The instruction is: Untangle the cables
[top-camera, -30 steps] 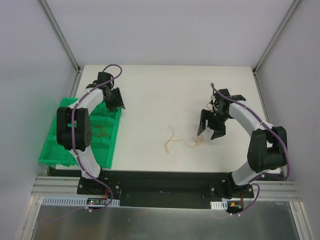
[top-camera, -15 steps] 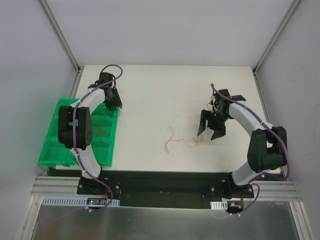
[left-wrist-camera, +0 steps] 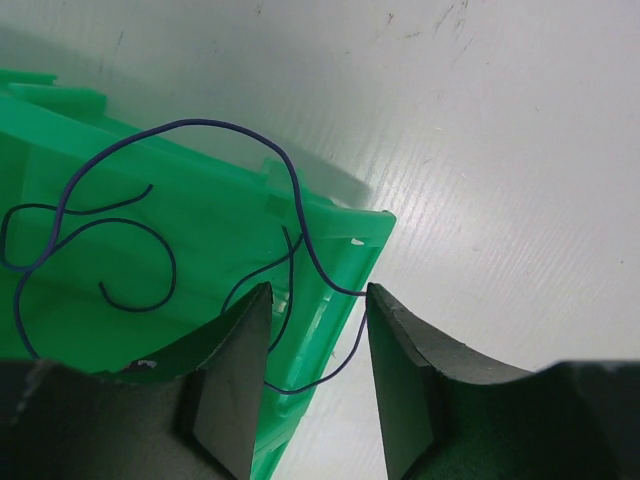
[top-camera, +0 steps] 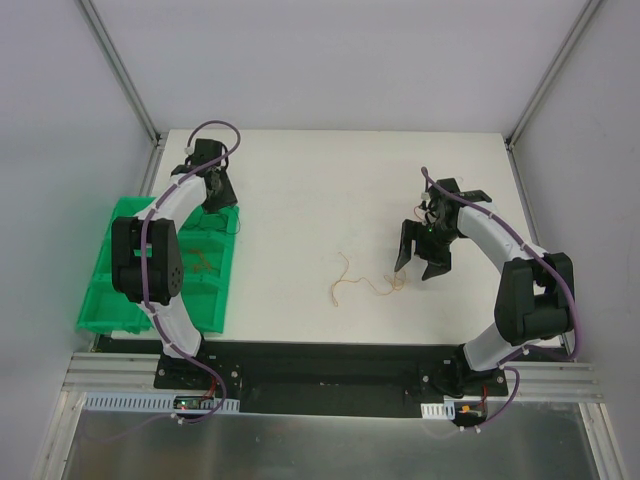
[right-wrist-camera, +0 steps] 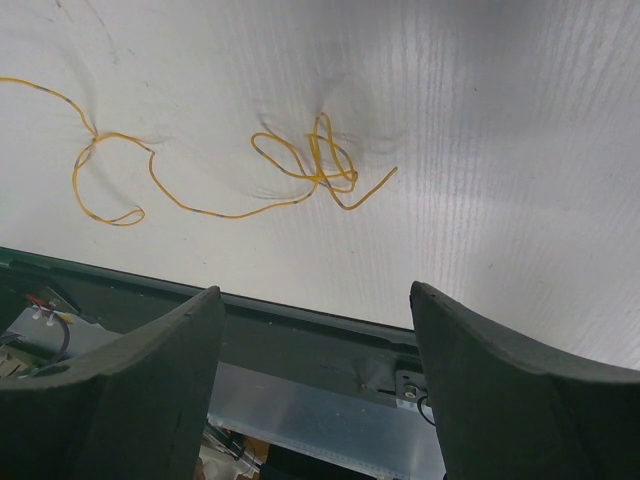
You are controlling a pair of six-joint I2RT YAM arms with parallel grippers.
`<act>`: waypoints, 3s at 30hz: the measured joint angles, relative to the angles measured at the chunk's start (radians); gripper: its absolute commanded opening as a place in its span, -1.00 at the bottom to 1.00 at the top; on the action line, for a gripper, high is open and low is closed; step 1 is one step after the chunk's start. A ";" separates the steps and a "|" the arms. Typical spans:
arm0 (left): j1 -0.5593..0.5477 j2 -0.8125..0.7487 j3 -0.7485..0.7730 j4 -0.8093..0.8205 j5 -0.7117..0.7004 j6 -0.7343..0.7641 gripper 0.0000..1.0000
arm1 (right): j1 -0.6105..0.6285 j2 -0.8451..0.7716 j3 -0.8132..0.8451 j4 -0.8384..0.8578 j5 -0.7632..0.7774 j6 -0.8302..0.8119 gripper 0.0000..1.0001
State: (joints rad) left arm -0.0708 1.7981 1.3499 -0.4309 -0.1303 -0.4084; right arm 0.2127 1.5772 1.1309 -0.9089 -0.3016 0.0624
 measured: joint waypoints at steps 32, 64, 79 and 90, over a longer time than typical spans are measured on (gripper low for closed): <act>0.000 0.029 0.034 0.014 0.012 0.056 -1.00 | 0.000 0.000 0.000 0.000 0.000 0.000 0.54; 0.266 0.000 -0.011 -0.063 0.240 -0.573 -1.00 | 0.000 0.000 -0.016 0.009 -0.022 0.000 0.54; 0.358 0.041 0.006 -0.072 0.320 -0.573 -0.46 | 0.000 -0.005 -0.016 0.015 -0.021 0.004 0.54; 0.349 -0.262 -0.098 -0.074 0.340 -0.437 0.39 | 0.000 -0.017 0.005 0.007 0.010 0.000 0.54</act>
State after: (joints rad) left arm 0.2779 1.5364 1.2518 -0.5049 0.2092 -0.8455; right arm 0.2127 1.5604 1.1362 -0.9016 -0.2916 0.0620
